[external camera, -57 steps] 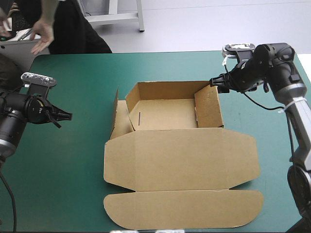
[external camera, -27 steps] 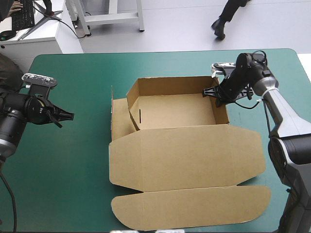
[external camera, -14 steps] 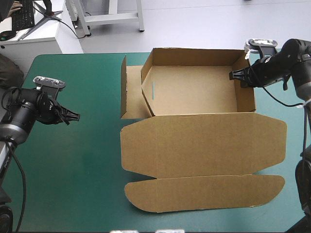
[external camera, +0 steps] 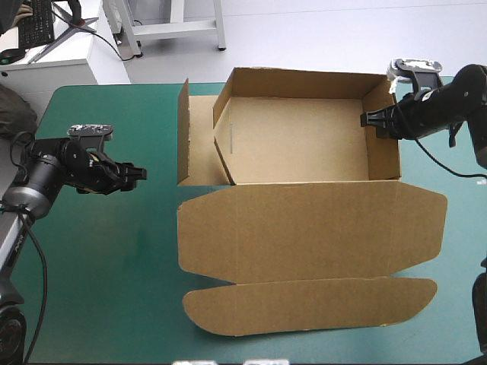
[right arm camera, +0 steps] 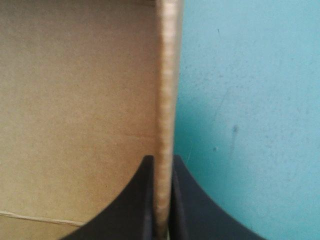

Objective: Fold the box

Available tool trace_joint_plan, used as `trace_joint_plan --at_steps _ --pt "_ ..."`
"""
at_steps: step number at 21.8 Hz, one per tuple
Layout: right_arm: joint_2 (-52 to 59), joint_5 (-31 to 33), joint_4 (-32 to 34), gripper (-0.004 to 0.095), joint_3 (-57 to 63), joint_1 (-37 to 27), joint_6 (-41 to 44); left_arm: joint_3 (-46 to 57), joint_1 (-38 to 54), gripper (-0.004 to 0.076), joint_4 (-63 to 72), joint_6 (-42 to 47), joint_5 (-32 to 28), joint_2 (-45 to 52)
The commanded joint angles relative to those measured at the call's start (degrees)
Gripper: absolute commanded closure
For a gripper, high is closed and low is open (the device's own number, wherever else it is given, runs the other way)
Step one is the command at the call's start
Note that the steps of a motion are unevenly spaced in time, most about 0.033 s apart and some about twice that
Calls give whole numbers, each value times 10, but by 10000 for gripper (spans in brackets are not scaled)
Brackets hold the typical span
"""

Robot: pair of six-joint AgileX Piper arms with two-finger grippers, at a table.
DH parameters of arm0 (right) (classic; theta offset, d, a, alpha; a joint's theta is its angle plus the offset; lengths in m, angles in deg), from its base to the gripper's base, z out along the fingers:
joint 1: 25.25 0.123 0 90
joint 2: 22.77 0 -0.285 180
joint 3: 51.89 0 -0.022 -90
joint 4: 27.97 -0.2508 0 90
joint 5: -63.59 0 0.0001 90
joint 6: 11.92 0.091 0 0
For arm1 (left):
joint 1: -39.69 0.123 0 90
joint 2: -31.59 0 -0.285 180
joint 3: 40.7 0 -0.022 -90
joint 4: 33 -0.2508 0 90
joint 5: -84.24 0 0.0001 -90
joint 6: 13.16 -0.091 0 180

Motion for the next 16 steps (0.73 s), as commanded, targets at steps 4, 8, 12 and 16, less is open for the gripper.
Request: trace_joint_plan --at_steps 4,8,12,16 --pt "37 6 -80 928 48 -6 -14 -14 -1 238 236 -58 -72 17" --pt "36 2 -113 928 48 -6 -26 -14 -1 261 336 -105 -45 17" --pt "31 -3 -113 928 48 -6 -26 -14 -1 285 446 -181 -19 18" --pt "21 -16 -117 928 48 -5 -24 -14 -1 296 547 -251 20 19"
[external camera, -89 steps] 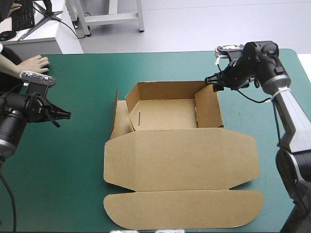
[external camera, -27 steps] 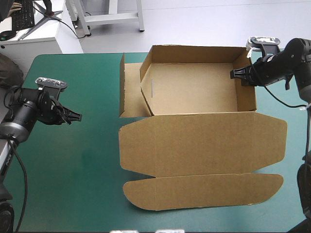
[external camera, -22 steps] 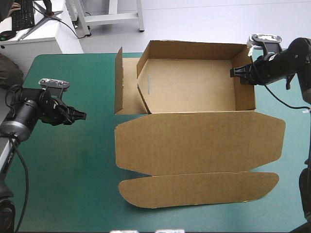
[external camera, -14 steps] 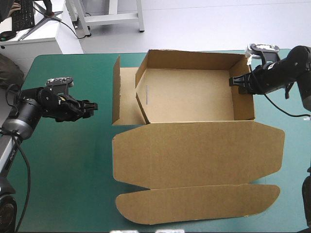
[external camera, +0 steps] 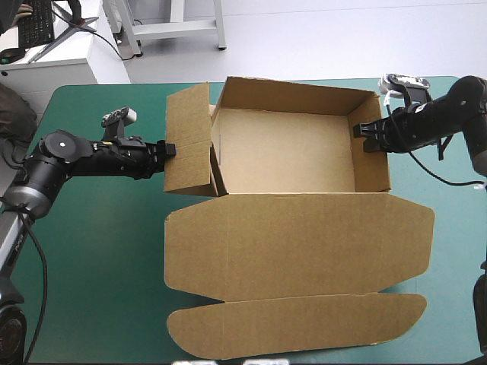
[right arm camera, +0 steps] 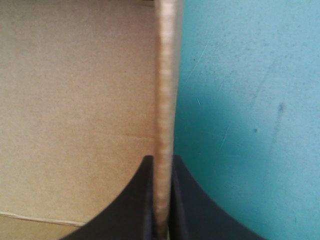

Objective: Fold the box

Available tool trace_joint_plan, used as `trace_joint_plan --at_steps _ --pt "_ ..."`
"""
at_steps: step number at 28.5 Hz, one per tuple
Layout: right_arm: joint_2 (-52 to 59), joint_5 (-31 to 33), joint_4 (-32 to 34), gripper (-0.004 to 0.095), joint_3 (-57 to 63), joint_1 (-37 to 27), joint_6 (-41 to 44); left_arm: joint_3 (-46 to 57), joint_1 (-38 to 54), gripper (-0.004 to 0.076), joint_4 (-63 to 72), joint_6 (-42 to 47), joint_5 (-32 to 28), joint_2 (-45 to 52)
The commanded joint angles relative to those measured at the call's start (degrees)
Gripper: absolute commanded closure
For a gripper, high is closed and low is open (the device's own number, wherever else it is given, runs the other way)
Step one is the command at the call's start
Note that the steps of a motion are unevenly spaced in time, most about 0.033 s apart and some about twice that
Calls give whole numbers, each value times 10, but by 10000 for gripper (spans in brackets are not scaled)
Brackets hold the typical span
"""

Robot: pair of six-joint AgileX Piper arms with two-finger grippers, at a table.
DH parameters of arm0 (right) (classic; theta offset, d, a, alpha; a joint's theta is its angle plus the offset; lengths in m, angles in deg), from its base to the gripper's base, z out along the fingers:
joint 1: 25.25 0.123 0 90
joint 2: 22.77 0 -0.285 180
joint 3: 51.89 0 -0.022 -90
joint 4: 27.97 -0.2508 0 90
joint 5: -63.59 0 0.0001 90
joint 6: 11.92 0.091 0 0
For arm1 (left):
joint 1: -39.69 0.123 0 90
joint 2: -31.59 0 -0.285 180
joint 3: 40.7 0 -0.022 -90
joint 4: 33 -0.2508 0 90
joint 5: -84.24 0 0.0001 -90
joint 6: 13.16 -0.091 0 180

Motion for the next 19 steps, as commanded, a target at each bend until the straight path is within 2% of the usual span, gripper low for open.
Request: trace_joint_plan --at_steps 1,6,11,19 --pt "11 -16 -46 928 -14 2 1 -14 -2 297 96 -41 27 22" --pt "-5 -37 -19 926 -14 31 6 -14 -2 297 115 -61 69 28" --pt "-13 -52 11 926 -14 48 8 -14 -2 297 115 -62 73 44" --pt "-35 -70 5 926 -14 76 14 -14 -2 297 129 -62 94 51"
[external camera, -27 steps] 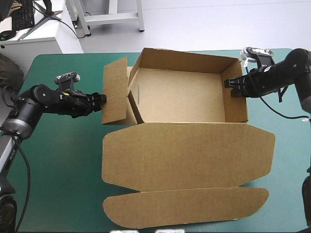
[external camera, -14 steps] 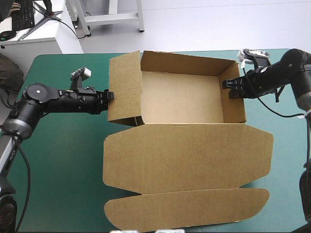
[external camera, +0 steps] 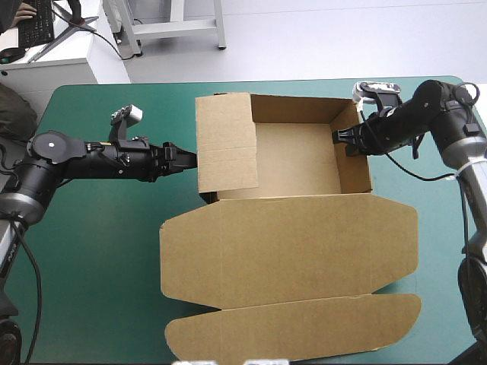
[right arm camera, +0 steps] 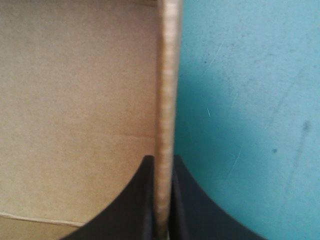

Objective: Fold the box

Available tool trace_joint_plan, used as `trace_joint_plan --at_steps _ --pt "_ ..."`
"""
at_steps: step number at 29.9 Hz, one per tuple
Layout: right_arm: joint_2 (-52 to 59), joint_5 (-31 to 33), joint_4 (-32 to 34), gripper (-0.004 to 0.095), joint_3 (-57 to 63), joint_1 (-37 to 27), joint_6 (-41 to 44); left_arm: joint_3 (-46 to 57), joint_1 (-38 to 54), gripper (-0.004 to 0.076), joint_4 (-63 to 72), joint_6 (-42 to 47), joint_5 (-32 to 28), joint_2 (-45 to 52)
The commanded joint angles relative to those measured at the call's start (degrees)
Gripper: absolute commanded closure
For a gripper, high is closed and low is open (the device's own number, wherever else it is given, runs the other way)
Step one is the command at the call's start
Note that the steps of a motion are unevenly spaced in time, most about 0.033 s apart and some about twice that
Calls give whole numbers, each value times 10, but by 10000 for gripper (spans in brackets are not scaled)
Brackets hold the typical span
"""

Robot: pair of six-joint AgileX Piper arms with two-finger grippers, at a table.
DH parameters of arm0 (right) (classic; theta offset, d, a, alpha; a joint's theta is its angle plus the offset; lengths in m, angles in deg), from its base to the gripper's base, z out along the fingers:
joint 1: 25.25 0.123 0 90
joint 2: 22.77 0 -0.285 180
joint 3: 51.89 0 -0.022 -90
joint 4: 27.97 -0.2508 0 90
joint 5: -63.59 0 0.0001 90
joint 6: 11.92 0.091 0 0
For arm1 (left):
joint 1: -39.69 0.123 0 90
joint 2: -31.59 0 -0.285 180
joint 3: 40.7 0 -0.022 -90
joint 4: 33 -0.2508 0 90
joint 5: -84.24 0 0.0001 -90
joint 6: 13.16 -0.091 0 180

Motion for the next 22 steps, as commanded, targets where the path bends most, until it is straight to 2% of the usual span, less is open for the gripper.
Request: trace_joint_plan --at_steps 1,18,22 --pt "17 -31 -29 926 -14 21 7 -14 -2 297 45 -3 9 22" --pt "-16 -89 -19 926 -14 86 29 -14 -2 297 59 -10 42 23" --pt "-28 -89 -12 926 -14 88 41 -14 -2 297 59 -10 68 23"
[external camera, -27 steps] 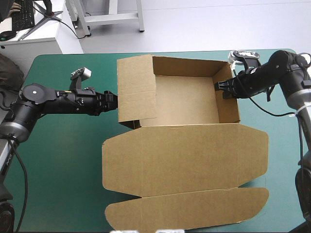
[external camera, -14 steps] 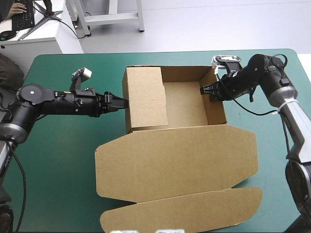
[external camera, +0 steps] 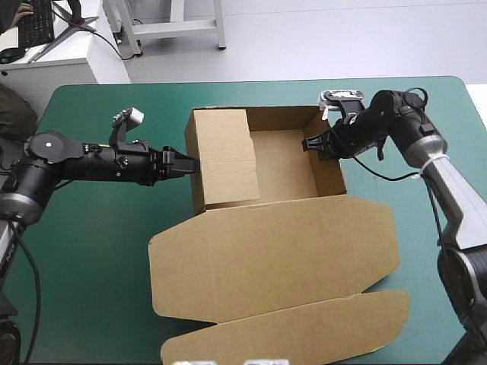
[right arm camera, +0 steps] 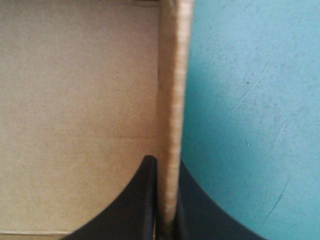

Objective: Fold the box

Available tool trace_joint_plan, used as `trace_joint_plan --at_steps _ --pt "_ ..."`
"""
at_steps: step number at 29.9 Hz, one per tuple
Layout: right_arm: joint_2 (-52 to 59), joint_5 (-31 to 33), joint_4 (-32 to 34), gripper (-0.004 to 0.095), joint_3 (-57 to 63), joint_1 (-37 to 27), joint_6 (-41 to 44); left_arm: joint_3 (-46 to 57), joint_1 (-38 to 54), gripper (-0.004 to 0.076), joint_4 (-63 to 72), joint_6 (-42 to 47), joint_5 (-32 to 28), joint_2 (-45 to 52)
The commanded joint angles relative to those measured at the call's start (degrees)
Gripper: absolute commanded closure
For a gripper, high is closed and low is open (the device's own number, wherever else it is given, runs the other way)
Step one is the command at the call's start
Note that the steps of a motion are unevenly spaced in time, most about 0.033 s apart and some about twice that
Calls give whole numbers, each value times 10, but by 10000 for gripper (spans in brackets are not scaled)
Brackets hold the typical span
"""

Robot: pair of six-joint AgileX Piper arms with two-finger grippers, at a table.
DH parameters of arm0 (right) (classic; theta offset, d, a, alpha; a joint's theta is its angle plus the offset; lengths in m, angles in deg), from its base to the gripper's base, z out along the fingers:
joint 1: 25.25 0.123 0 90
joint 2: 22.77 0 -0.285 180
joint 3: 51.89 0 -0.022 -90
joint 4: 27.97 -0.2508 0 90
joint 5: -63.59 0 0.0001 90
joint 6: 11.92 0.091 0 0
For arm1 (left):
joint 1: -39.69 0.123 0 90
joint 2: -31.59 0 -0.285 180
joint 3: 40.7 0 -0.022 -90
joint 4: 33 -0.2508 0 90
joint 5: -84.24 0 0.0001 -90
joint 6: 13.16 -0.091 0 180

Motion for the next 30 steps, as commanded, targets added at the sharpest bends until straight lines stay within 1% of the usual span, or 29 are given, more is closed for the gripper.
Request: trace_joint_plan --at_steps 1,5,8,15,23,25,27,30 --pt "18 -20 -39 926 -16 7 17 -14 -5 297 50 -5 30 22" --pt "12 -20 -39 926 -16 10 18 -14 -5 297 46 -9 33 22" --pt "11 -20 -39 926 -16 16 20 -14 -5 297 20 -9 18 22" --pt "11 -26 -41 926 -16 45 22 -14 -5 298 -94 38 -12 22" --pt "9 -32 -36 924 -53 89 72 -14 -5 304 -194 84 -47 22" --pt "8 -29 -24 920 -72 102 86 -14 -5 304 -213 97 -54 22" --pt "7 -23 4 920 -88 116 104 -14 -5 304 -218 106 -57 22" --pt "7 -9 62 920 -93 134 138 -14 -5 304 -224 119 -58 22"
